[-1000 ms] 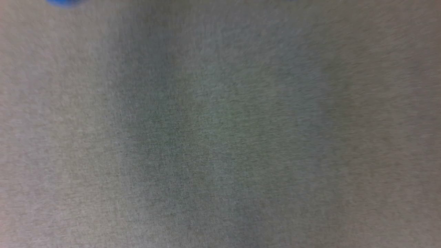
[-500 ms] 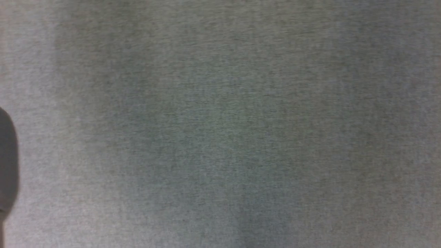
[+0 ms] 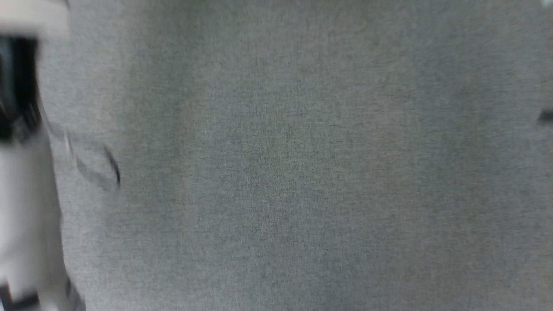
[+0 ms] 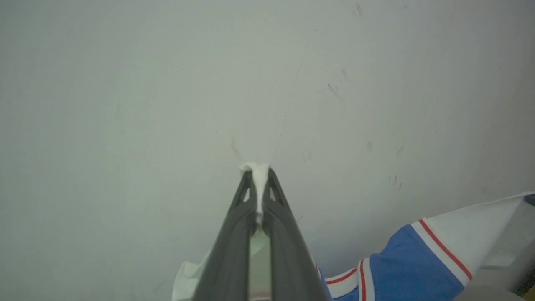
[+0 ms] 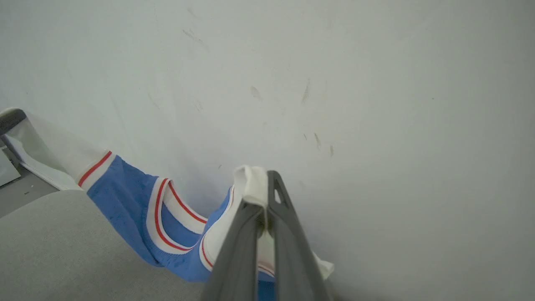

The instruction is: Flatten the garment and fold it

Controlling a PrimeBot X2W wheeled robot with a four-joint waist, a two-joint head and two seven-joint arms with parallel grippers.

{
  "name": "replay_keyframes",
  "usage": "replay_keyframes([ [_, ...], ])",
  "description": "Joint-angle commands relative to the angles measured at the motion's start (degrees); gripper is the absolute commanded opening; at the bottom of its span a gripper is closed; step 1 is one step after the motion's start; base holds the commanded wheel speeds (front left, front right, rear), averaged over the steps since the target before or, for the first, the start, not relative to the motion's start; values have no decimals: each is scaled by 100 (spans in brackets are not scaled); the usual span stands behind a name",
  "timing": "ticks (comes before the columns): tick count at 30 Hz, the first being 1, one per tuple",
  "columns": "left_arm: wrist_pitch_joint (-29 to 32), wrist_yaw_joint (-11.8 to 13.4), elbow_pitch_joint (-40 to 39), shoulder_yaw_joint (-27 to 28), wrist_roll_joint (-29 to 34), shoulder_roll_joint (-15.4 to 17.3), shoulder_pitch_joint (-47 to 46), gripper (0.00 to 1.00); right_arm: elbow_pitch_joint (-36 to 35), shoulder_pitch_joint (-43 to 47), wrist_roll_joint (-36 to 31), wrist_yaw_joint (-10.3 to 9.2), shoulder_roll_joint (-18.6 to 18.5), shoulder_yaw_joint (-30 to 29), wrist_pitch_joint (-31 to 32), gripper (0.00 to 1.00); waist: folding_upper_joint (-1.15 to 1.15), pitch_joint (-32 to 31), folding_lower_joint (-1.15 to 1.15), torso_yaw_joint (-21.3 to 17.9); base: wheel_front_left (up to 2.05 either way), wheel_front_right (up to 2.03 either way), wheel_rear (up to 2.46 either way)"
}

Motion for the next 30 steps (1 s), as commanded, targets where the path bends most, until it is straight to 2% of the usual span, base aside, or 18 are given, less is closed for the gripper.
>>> replay_keyframes([
  [1,29,80,-405,56,-15,47,683,0,-380,680,108,-4,63,-166,95,0,0,-535,1,-80,0,0,0],
  [7,136,286,-1241,108,-1,2,2845,0,-1277,2795,263,-4,561,-642,195,0,0,-1190,1,-112,0,0,0],
  [8,136,286,-1241,108,-1,2,2845,0,-1277,2795,263,-4,561,-642,195,0,0,-1190,1,-112,0,0,0],
  [11,178,293,-1363,62,-160,-123,3867,0,-1537,3816,342,-4,792,-745,206,0,0,-1533,1,-106,0,0,0],
  [15,59,403,-1327,30,-380,-451,5066,0,-1623,5014,542,-4,1074,-915,221,0,0,-1950,1,-145,0,0,0],
  [18,-16,341,-1231,-102,-509,-621,5670,0,-1646,5740,644,-4,1071,-957,296,0,0,-2232,1,-129,0,0,0],
  [20,51,221,-1162,-230,-594,-621,6014,0,-1669,6185,811,-4,1130,-1046,323,0,0,-2401,1,-129,0,0,0],
  [22,161,131,-1077,-289,-669,-550,6324,0,-1736,6569,1008,-4,1077,-1009,420,0,0,-2545,1,-146,0,0,0],
  [25,373,67,-964,-281,-721,-344,6763,0,-1840,7137,1282,-4,764,-919,581,0,0,-2724,1,-154,0,0,0],
  [30,830,81,-812,-268,-856,-74,7534,0,-1639,8103,1550,-4,457,-1239,708,0,0,-2952,1,-223,0,0,0],
])
